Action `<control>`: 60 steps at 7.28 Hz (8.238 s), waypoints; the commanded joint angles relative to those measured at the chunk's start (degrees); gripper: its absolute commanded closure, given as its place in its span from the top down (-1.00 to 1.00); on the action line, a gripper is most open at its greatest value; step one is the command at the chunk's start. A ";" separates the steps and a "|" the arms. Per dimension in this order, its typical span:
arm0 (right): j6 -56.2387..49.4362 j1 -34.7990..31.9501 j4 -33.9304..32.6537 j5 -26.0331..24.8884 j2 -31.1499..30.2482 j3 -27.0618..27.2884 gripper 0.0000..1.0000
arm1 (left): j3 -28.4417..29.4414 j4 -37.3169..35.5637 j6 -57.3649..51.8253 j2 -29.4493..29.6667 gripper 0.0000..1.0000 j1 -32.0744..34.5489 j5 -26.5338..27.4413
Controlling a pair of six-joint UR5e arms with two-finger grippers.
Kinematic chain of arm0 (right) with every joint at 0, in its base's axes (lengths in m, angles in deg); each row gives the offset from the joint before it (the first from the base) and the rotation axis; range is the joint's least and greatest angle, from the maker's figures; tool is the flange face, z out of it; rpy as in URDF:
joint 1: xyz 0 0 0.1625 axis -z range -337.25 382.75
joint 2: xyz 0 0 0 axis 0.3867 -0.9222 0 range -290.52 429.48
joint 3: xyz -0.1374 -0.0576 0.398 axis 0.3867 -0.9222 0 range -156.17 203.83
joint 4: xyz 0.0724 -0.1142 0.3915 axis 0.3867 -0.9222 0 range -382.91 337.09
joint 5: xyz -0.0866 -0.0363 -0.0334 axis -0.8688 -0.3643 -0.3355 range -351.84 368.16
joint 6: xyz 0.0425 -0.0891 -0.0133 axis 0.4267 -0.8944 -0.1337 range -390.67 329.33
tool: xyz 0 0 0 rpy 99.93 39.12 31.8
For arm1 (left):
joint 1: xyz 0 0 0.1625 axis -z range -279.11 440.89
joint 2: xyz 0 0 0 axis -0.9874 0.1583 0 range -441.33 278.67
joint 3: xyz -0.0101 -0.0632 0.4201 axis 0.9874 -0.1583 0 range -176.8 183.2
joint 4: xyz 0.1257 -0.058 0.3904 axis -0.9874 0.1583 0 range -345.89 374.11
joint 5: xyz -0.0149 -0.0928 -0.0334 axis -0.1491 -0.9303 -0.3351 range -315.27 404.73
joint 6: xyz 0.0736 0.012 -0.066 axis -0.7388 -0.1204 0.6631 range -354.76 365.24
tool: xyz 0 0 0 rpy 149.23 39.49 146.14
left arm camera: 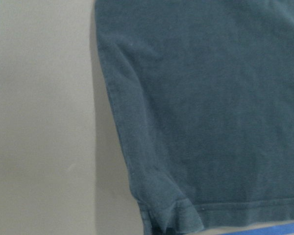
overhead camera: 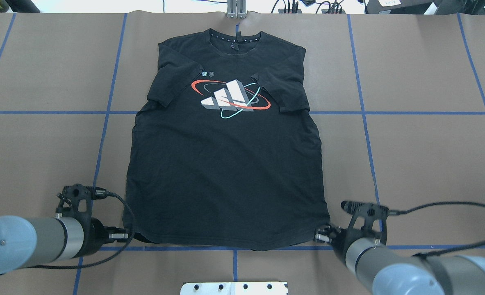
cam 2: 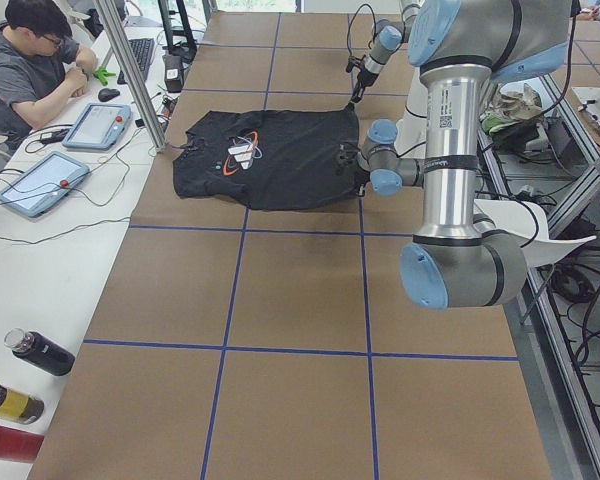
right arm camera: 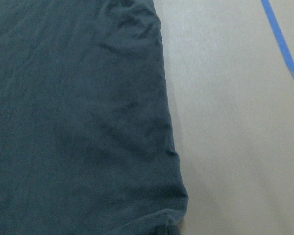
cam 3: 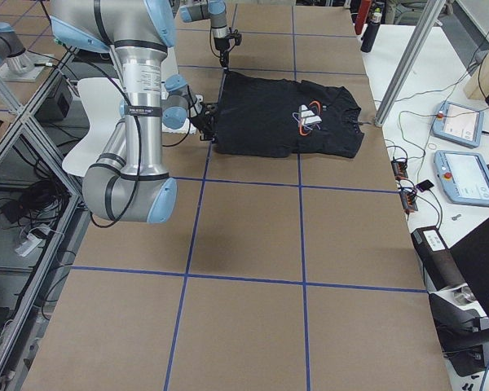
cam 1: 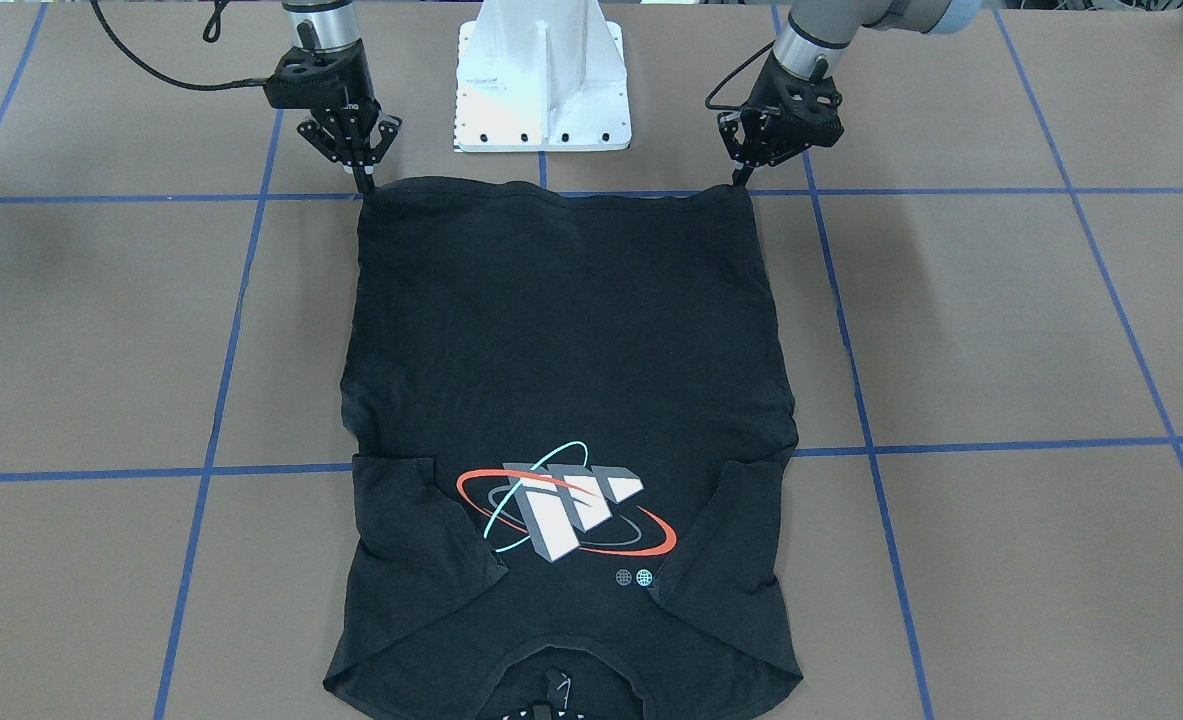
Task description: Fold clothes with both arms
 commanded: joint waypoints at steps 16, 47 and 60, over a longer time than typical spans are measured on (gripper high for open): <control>-8.61 -28.51 -10.58 17.61 13.33 4.07 -1.00 | -0.66 -19.55 -12.34 21.32 -1.00 25.13 -2.79; -26.27 -40.14 1.29 30.53 18.78 -19.41 1.00 | 25.61 17.36 -20.26 11.58 0.97 15.14 -2.44; -26.27 -39.44 1.29 30.09 18.87 -19.76 1.00 | 23.00 18.07 -19.63 11.06 -1.00 14.17 -2.97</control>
